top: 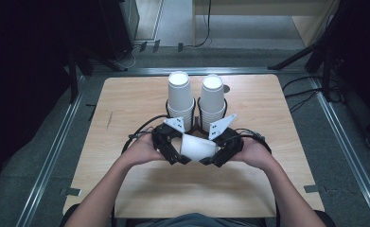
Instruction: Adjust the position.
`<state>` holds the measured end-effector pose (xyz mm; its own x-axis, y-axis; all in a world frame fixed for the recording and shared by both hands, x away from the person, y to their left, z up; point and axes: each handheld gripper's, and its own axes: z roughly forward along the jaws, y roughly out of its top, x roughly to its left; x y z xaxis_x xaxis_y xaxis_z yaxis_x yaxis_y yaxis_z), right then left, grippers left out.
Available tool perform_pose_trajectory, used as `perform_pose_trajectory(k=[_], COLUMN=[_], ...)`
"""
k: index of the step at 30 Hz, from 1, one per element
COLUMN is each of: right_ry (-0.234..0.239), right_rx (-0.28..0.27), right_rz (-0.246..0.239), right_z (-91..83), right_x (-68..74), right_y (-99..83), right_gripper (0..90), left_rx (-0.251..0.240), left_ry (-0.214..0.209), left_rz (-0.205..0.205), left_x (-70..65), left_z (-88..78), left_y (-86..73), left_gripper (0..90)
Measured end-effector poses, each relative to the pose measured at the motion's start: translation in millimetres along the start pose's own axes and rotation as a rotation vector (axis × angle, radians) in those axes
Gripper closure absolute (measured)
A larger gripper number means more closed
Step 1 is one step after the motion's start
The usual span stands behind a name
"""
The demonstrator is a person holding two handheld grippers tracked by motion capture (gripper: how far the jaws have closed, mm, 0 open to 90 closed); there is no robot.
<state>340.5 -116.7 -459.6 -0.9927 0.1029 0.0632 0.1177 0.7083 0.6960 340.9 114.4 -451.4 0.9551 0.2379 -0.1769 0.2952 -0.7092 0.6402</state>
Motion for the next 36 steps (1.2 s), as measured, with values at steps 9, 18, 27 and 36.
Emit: perform_pose_trajectory(k=[9, 18, 27, 36], right_ry=[-0.01, -0.011, 0.017, 0.034], right_rx=[-0.052, -0.117, -0.132, -0.126], right_rz=[0.03, 0.04, 0.026, 0.009], right_z=[-14.3, -23.2, -16.3, -8.3], right_x=[-4.0, -3.9, -1.1, 2.9], right_y=[-4.7, -3.5, 0.2, 4.5], right_gripper=[21.7, 21.6, 21.5, 21.5], left_rx=[-0.069, -0.112, -0.143, -0.179], left_ry=[-0.002, -0.024, -0.062, -0.087], left_rz=[-0.04, -0.075, -0.076, -0.083], left_x=[1.4, 0.6, -1.8, -0.3], left_z=[-7.6, -6.3, -2.9, -5.7], left_y=[-5.3, -6.6, -0.9, -1.9], left_gripper=[0.0, 0.0, 0.0, 6.2])
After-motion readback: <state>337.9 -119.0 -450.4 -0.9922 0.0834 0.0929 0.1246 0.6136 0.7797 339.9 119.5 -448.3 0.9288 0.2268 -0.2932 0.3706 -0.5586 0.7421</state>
